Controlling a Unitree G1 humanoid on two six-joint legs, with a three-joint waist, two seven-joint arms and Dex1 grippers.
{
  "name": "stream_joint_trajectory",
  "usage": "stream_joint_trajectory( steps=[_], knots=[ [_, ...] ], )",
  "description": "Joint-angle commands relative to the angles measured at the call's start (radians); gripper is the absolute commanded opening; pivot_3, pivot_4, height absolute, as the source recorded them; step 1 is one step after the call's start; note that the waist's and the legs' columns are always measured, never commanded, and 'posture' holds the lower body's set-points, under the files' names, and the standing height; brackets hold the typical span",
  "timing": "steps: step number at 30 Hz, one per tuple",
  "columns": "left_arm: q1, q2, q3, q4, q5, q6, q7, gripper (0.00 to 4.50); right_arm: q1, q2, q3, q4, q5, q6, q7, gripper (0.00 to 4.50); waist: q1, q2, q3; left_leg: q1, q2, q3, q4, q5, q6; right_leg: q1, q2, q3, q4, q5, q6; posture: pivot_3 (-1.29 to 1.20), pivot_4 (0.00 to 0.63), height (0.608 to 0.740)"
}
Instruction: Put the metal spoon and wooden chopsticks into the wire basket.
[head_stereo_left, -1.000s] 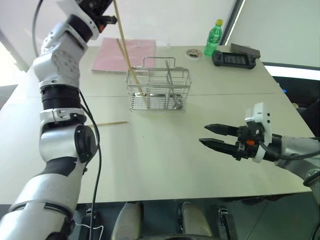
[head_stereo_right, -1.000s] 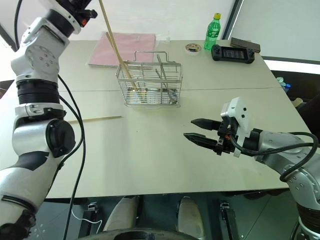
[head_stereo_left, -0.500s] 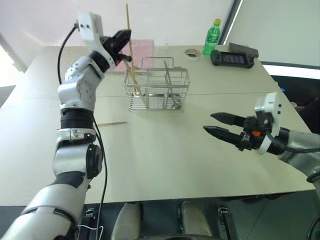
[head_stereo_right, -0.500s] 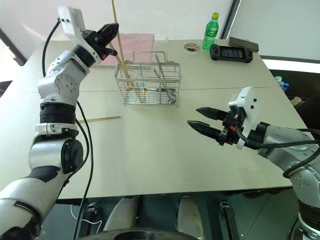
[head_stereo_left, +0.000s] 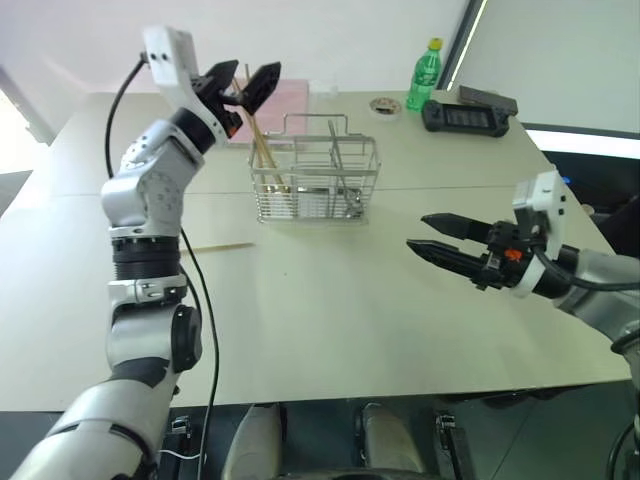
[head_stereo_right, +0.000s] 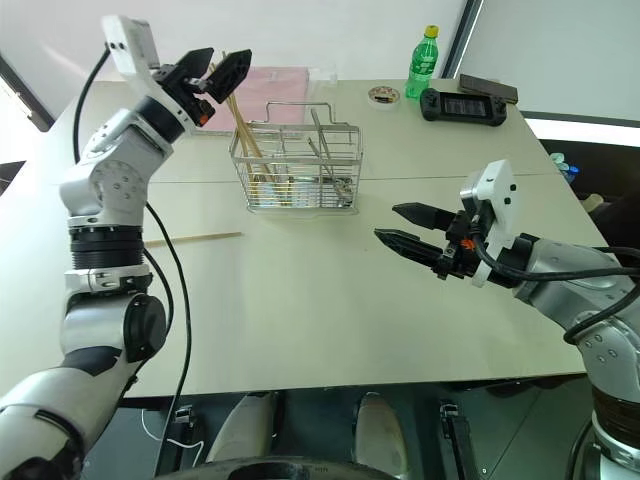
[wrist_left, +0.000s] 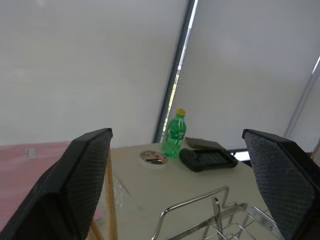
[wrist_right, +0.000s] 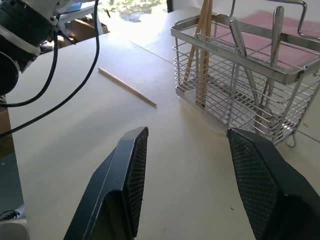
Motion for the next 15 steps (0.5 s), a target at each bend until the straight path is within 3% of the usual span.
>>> stream_joint_trajectory(
  steps=[1,5,8,11,15],
  knots=[
    [0.032,0.189,0.041,-0.097,-0.034,0.071,-0.116,4.4,-0.016,-0.006,-0.007,0.004,0.001,-0.013,0.009,2.58,-0.016,0.0,0.0,0.0,0.0,0.0,-0.001,0.0,0.0,0.0,0.0,0.0,0.0,0.0,0.0,0.0,0.15,0.721],
    [0.142,0.487,-0.007,-0.106,-0.056,0.12,-0.46,4.4,-0.01,-0.005,-0.003,0.007,0.0,-0.012,0.016,2.58,-0.021,0.001,0.001,0.001,0.0,0.0,-0.003,0.0,0.0,-0.002,0.0,0.0,0.001,0.0,0.0,0.0,0.15,0.721],
    [0.274,0.68,-0.098,-0.1,-0.013,0.032,-0.769,4.4,-0.008,-0.001,0.004,0.013,-0.003,-0.014,0.018,2.58,-0.015,0.002,0.001,0.0,0.0,0.001,-0.003,0.0,0.0,-0.002,0.0,0.001,-0.001,-0.002,-0.005,0.0,0.15,0.721],
    [0.323,0.744,-0.189,-0.081,0.039,-0.033,-0.911,4.4,-0.016,0.003,0.013,0.017,-0.007,-0.014,0.016,2.58,0.003,0.002,0.001,0.0,0.0,0.002,-0.003,0.0,0.0,-0.004,-0.002,0.0,-0.003,-0.003,-0.007,0.0,0.15,0.721],
    [0.324,0.726,-0.352,0.045,0.257,-0.322,-0.985,4.4,-0.028,0.002,0.014,0.02,0.003,-0.007,0.009,2.58,0.014,0.004,0.001,-0.002,0.006,0.008,-0.002,-0.002,-0.003,-0.002,-0.002,-0.002,-0.011,0.0,-0.014,0.0,0.15,0.721]
  ],
)
